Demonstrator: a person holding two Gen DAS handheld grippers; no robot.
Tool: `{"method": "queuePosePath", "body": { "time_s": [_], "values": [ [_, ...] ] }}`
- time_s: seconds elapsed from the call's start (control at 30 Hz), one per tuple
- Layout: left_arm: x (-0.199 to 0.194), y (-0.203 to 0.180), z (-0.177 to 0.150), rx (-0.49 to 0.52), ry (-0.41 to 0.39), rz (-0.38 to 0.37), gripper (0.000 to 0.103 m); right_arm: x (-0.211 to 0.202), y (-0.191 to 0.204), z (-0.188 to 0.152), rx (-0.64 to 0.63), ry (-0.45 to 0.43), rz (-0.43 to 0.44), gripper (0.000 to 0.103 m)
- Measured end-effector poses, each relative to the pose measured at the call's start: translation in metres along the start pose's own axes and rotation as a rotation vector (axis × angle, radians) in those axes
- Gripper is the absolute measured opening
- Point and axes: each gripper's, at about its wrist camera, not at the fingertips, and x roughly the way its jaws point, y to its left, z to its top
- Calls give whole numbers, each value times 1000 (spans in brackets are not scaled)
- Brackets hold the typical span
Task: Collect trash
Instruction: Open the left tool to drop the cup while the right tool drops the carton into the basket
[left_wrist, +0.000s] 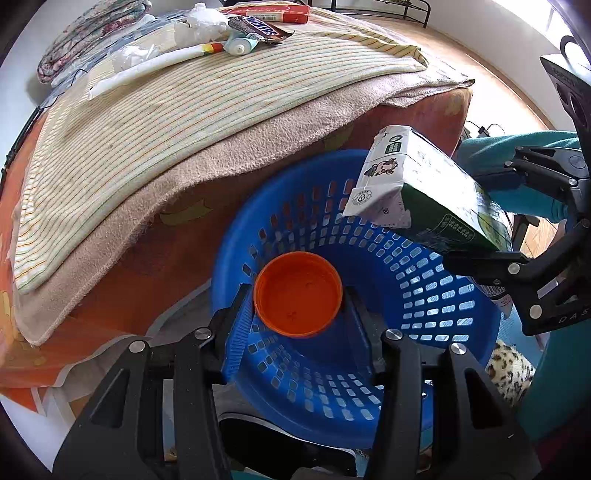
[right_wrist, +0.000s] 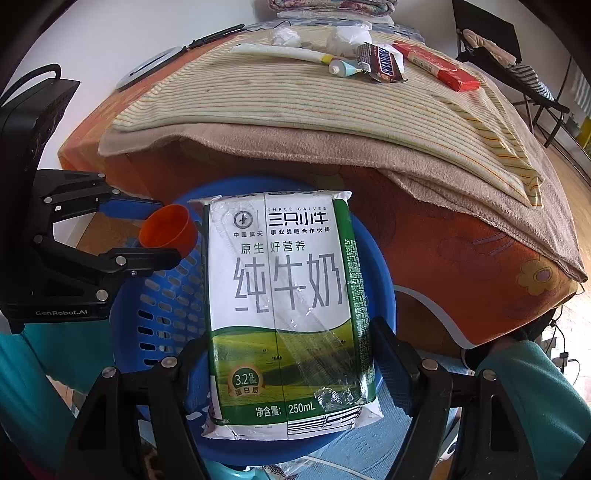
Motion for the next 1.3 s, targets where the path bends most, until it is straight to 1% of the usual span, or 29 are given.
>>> {"method": "queuePosePath", "body": {
  "time_s": [0.17,0.23,0.33,0.43,0.9,1.17,1.3],
  "values": [
    [6,-3,-1,12,18,7,51,5,2,0,1,20,-12,80],
    [7,-3,-1,15,19,11,61,7,3,-1,1,31,-14,80],
    [7,-4,0,17,20,12,61,7,4,-1,-3,30,-16,81],
    [8,-3,-1,16,26,14,61,7,3,0,-2,27,-18,84],
    [10,0,-2,8,29,18,61,4,2,2,4,14,-16,84],
    [6,7,8,-22,16,17,61,2,0,6,22,14,-3,85],
    [-1,12,18,-44,-9,18,61,-1,-3,10,40,5,6,85]
  ]
}}
